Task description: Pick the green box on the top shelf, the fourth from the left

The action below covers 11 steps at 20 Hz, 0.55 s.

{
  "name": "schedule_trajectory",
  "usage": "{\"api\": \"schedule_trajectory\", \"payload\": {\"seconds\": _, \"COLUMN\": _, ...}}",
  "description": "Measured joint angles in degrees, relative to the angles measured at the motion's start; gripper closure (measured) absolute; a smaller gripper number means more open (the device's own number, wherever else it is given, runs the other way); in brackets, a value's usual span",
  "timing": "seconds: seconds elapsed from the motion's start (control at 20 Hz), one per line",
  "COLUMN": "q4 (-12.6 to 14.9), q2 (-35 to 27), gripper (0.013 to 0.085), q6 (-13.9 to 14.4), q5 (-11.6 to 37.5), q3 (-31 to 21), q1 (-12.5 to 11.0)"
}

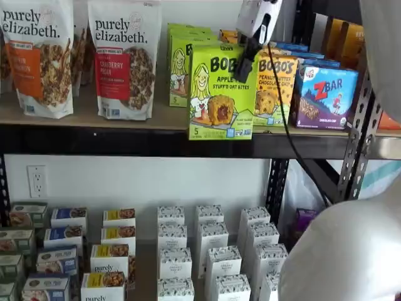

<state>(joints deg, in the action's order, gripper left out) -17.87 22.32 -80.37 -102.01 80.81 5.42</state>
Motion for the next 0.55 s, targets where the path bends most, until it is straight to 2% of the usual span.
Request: {"api": "schedule_trajectory", "payload": {"seconds": 0.55, "q4": -0.4, "q2": 6.4, "gripper": 0.0770, "q6": -2.5, "q5": -2.0, "q3": -5.0, "q1": -3.1}}
